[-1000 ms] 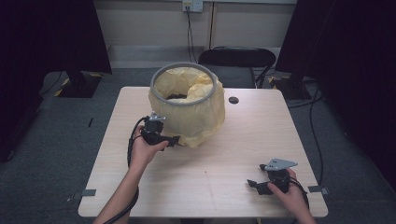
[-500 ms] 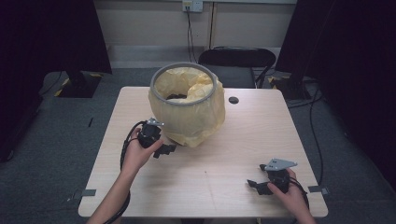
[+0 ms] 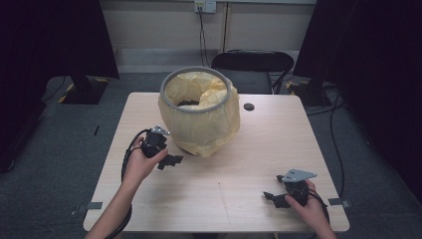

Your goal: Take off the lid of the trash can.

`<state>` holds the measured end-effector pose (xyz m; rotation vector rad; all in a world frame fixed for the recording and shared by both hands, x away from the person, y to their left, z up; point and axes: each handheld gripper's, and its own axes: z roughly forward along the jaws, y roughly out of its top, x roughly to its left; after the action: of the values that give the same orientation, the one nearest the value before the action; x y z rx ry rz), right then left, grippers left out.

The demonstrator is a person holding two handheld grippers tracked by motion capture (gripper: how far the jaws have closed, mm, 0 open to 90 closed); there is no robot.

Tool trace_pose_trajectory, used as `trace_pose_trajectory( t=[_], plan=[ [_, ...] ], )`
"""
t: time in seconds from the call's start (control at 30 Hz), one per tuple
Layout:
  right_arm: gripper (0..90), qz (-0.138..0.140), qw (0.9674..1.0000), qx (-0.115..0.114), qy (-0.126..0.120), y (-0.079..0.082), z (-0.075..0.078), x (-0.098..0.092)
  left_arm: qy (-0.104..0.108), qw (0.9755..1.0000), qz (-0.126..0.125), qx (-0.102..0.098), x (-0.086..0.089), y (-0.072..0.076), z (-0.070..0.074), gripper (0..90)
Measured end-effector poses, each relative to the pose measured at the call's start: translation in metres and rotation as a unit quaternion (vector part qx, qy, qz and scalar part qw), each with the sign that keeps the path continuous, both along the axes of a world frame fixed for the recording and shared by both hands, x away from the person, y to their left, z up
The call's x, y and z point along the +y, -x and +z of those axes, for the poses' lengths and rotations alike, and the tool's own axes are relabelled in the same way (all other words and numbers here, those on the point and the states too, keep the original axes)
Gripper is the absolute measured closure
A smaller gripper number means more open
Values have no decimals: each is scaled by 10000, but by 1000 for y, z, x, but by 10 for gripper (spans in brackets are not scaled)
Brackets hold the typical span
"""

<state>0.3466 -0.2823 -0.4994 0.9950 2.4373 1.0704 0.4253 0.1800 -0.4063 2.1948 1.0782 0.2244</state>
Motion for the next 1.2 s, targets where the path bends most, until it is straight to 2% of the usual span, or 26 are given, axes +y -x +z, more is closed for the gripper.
trace_pose_trajectory(
  t=[0.37, 0.6, 0.8, 1.0, 1.2],
  plan=[
    [153, 0, 10000, 1, 1, 0, 0, 0, -67, 10000, -11, -11, 7, 3, 14, 152],
    [153, 0, 10000, 0, 3, 0, 0, 0, -27, 10000, -14, 12, 12, 4, 19, 152],
    [153, -1, 10000, -2, 3, 0, 0, 0, -117, 9999, -41, 50, 16, 5, 23, 153],
    [153, -2, 10000, -1, 3, 0, 0, 0, -98, 9999, 8, 49, 20, 8, 25, 152],
    [153, -3, 10000, -1, 2, 0, 0, 0, -72, 9999, -46, 88, 22, 6, 29, 153]
  ],
)
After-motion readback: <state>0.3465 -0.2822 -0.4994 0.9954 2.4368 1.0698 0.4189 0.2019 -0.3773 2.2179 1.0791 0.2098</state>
